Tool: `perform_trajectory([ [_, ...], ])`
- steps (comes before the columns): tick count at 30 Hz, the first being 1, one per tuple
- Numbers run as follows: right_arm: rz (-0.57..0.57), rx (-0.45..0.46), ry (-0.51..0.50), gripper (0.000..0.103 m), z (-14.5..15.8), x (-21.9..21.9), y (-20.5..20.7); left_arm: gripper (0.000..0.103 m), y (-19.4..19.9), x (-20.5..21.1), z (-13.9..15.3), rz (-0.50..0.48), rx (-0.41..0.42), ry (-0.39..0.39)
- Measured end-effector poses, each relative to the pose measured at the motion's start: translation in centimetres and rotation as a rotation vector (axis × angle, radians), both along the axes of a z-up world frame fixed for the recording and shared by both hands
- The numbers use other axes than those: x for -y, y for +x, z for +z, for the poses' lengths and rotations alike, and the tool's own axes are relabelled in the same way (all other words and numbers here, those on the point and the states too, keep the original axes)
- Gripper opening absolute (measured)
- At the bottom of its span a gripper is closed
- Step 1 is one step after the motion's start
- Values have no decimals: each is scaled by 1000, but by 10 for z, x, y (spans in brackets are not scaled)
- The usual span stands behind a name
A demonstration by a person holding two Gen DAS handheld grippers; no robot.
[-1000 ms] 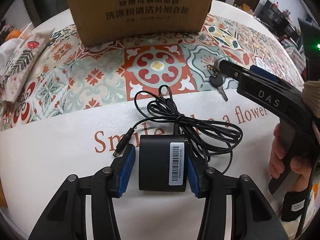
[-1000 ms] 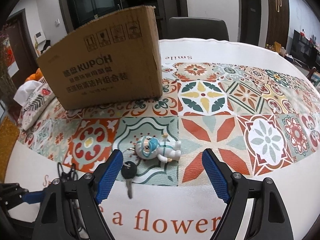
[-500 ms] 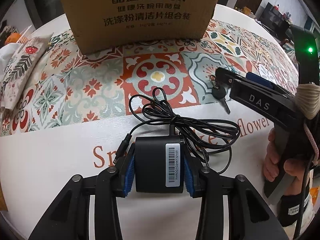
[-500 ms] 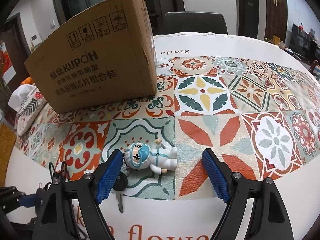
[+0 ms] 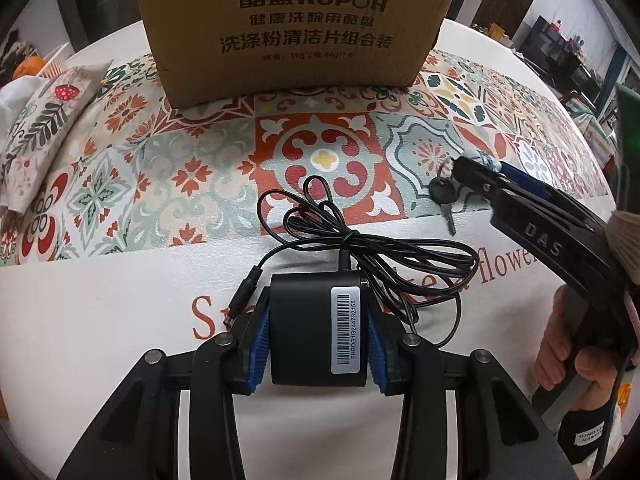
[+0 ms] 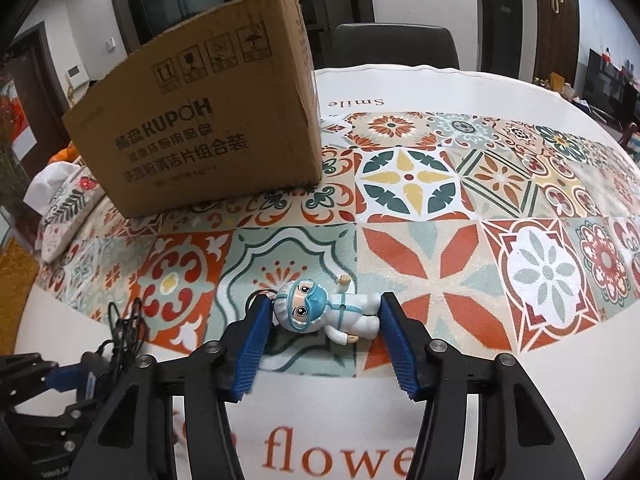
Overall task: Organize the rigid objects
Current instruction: 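Close the left tool on the black adapter while the right grips the keychain figure, then lift and carry the black adapter and keychain figure over the cardboard box with both tools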
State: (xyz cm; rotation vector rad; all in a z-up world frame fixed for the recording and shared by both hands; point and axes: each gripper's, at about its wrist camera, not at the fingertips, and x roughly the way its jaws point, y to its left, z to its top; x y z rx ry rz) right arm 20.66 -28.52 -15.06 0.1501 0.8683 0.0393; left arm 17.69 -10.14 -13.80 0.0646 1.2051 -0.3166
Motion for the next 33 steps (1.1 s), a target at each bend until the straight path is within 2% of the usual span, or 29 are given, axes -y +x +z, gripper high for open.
perform_trajectory([
  [16, 7, 55, -7, 56, 37, -20, -40, 40, -12, -15, 25, 0, 72, -62],
  [33, 28, 147, -37, 56, 81, -43, -48, 40, -6, -34, 69, 18, 209, -112],
])
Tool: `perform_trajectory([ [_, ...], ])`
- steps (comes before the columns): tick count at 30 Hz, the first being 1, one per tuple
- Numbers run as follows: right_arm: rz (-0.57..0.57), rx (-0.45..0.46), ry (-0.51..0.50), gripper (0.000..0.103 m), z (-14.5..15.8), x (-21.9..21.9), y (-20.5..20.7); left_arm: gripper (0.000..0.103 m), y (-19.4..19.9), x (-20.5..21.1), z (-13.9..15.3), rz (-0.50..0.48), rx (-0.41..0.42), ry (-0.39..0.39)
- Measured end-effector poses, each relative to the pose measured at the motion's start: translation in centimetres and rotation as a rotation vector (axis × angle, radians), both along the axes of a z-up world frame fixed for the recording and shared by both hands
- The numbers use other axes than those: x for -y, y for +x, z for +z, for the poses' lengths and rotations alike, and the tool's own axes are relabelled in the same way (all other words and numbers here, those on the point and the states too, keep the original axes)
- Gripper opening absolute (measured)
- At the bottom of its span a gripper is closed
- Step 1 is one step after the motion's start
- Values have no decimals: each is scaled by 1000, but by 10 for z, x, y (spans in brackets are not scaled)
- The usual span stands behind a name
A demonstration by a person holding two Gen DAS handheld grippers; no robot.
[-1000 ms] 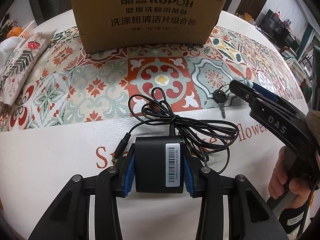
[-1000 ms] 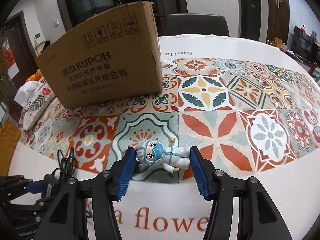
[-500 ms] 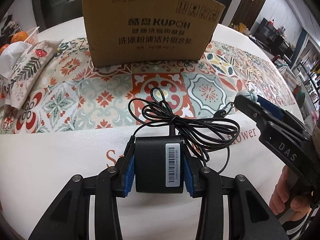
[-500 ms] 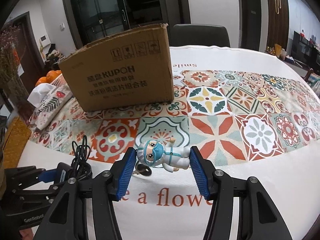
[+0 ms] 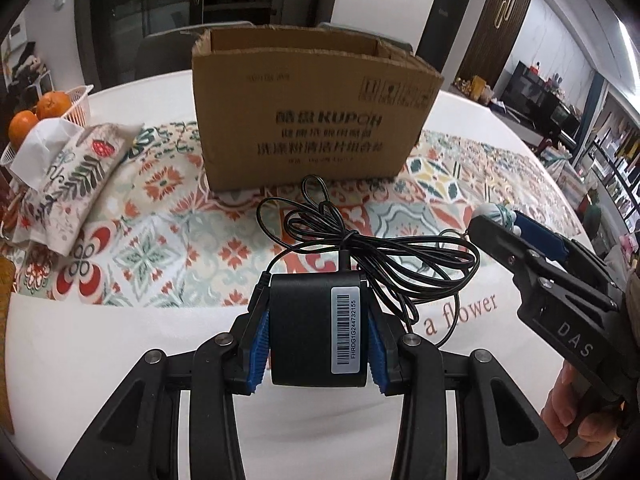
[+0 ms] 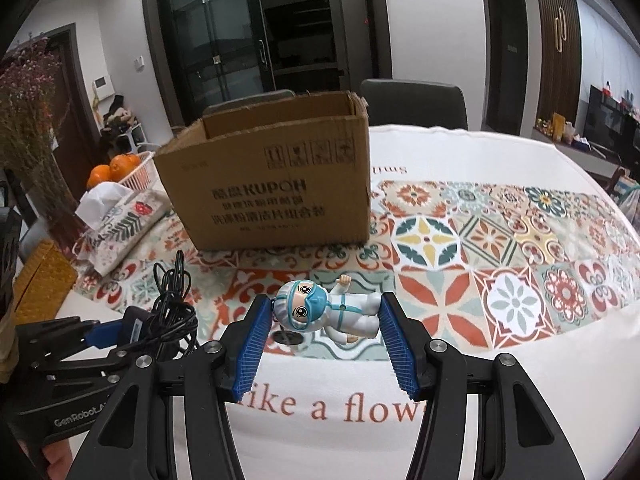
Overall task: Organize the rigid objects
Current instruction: 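Lift and carry the black adapter and keychain figure over the cardboard box with both tools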
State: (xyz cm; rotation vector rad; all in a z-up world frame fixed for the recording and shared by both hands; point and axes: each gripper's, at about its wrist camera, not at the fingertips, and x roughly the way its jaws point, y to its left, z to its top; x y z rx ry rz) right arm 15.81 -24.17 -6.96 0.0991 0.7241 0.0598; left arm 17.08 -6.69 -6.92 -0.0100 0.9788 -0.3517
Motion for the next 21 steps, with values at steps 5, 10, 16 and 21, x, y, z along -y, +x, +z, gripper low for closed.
perform_trajectory([
  [5, 4, 27, -1, 56, 11, -6, 3, 40, 6, -5, 11, 12, 28, -20],
  [10, 4, 58, 0, 56, 24, -10, 10, 40, 15, -9, 27, 18, 70, -30],
  [16, 2, 105, 11, 56, 43, -14, 20, 40, 28, -12, 49, 20, 124, -39],
  [21, -2, 140, 14, 56, 57, -16, 31, 40, 39, -14, 64, 22, 162, -35],
])
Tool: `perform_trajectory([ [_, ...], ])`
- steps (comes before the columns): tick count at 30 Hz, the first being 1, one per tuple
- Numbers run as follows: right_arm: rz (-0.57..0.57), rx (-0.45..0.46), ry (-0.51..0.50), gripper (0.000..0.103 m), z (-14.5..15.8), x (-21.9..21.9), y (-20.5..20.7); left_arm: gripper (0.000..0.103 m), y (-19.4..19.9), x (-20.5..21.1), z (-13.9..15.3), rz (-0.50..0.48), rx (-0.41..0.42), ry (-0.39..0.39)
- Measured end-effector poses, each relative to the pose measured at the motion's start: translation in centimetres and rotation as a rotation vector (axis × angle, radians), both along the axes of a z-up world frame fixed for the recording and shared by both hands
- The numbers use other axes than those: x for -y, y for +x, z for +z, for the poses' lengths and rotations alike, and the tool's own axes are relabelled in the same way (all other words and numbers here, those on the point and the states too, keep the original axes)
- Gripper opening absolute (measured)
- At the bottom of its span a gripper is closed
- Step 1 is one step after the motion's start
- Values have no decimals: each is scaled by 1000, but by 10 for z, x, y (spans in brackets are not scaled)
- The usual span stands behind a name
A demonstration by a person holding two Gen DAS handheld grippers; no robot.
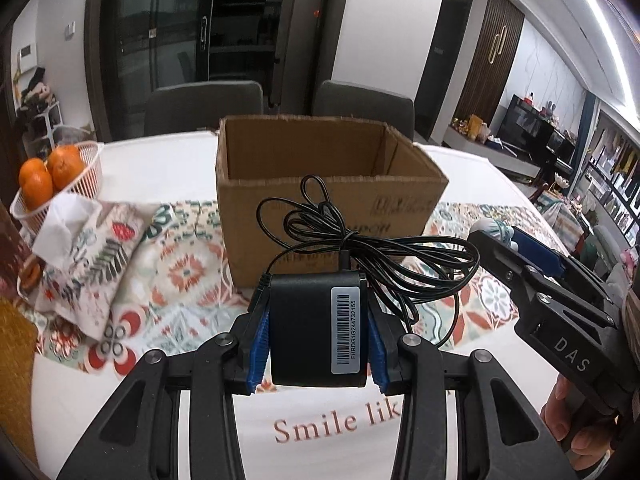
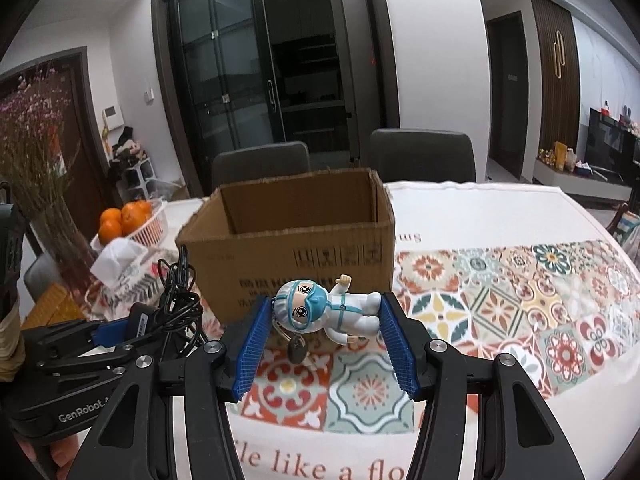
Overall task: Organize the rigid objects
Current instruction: 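Lift and carry the black adapter and keychain figure over the cardboard box with both tools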
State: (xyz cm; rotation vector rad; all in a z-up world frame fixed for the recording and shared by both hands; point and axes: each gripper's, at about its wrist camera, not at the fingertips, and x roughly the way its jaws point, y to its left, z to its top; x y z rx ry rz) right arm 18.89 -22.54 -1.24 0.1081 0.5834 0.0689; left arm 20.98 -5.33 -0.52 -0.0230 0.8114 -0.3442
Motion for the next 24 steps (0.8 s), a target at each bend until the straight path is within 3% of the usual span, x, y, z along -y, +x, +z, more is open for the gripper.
perform_trajectory([
  [24, 9, 91, 10, 56, 47, -6, 48, 41, 57, 1, 45, 9, 76, 3],
])
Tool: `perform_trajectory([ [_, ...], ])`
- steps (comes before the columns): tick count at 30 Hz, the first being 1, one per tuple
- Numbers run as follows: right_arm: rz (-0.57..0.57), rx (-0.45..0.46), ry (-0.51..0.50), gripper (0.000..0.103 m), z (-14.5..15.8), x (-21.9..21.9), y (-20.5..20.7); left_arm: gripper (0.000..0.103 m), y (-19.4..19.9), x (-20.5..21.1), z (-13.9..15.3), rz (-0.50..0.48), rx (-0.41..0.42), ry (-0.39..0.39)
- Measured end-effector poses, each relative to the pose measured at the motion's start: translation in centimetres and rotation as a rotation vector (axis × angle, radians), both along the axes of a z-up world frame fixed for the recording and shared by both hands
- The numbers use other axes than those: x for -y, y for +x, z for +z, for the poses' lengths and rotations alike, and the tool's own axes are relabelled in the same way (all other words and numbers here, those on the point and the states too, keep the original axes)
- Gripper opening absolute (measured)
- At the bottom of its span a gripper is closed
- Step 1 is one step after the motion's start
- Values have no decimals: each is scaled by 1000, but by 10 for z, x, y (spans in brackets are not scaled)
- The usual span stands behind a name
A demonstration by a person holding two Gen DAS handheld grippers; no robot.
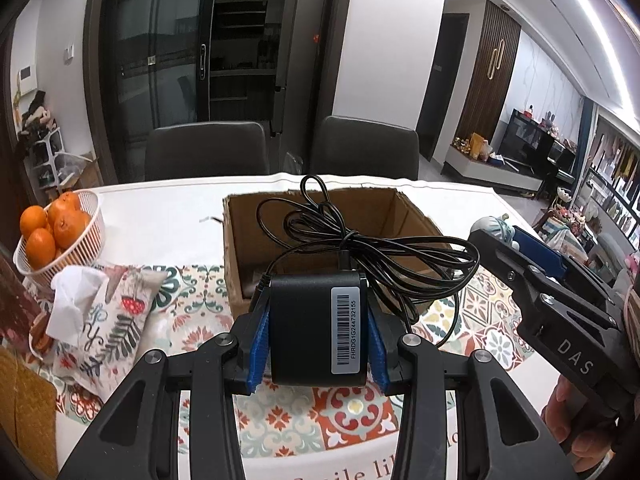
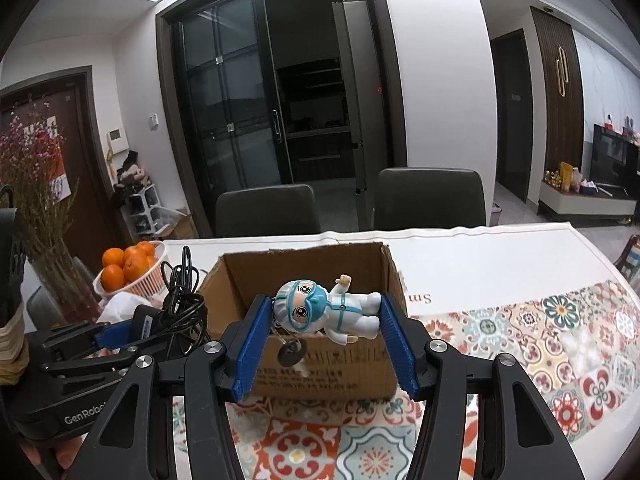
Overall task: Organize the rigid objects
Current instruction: 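Lift and carry the black adapter and keychain figure over the cardboard box with both tools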
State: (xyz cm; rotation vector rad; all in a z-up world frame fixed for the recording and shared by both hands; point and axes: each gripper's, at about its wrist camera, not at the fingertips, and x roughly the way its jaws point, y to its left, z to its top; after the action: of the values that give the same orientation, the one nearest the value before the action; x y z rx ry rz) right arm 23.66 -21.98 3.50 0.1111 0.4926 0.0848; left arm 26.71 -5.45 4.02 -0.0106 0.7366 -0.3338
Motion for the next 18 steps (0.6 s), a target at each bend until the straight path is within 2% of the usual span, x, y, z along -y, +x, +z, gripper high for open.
perform_trajectory([
  [18, 4, -2, -11, 56, 6, 2, 48, 41, 53, 11, 9, 4, -9, 29],
])
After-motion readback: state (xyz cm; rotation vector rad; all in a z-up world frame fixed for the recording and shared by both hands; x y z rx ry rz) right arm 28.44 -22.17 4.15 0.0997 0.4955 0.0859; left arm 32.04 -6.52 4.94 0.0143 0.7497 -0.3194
